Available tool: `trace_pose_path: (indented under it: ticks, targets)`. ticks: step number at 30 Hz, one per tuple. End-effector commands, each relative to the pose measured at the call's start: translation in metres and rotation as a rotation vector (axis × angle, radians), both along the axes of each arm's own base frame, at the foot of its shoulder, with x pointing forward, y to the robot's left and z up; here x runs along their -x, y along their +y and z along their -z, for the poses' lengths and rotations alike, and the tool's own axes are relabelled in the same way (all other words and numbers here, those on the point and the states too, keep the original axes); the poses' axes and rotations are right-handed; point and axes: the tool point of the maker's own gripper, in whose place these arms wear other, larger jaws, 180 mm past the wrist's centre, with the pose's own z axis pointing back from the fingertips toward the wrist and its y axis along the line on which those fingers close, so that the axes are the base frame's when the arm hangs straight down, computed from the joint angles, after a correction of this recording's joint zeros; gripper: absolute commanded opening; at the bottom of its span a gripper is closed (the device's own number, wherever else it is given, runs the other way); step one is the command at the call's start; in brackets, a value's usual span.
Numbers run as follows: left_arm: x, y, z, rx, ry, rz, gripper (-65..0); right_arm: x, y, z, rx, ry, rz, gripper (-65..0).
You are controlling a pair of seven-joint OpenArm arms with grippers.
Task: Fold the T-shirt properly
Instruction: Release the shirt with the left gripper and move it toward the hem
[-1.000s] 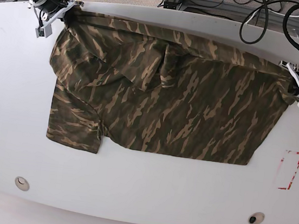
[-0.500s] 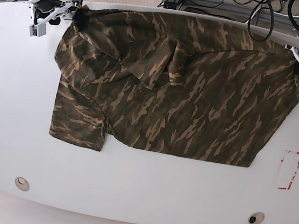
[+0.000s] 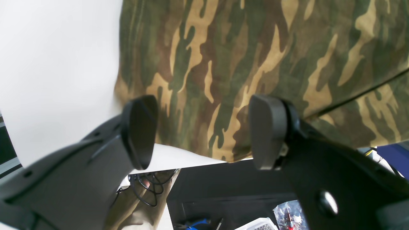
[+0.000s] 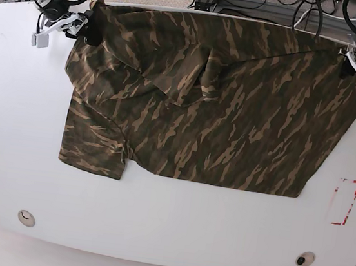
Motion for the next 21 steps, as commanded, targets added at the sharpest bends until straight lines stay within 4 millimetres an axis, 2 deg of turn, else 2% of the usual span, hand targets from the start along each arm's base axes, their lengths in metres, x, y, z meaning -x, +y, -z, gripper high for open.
trace_pose_path:
  ticks: [1,10,13,16,18,21]
  targets:
    - [-0.006,0.004,-0.01,-0.021,-0.031,0.012,-22.9,-0.013,-0.012,-0.008,0.011,-0.044,0.01,-11.3]
    - [-0.007,0.004,-0.011,-0.018,-0.035,0.011,-22.9,-0.058,-0.04,-0.005,0.024,-0.072,0.053,-11.3]
    - [-0.008,0.003,-0.011,-0.017,-0.036,0.01,-22.9,-0.066,-0.046,0.0,0.016,-0.056,0.059,-11.3]
    - [-0.011,0.002,-0.012,-0.016,-0.046,0.013,-22.9,-0.073,-0.043,0.004,-0.013,-0.053,0.059,-11.3]
    - [-0.019,0.003,-0.017,-0.017,-0.07,0.008,-22.9,-0.079,-0.033,0.006,-0.022,-0.052,0.024,-11.9]
    - [-0.022,0.004,-0.019,-0.018,-0.08,0.007,-22.9,-0.082,-0.022,0.007,-0.026,-0.047,-0.013,-18.4]
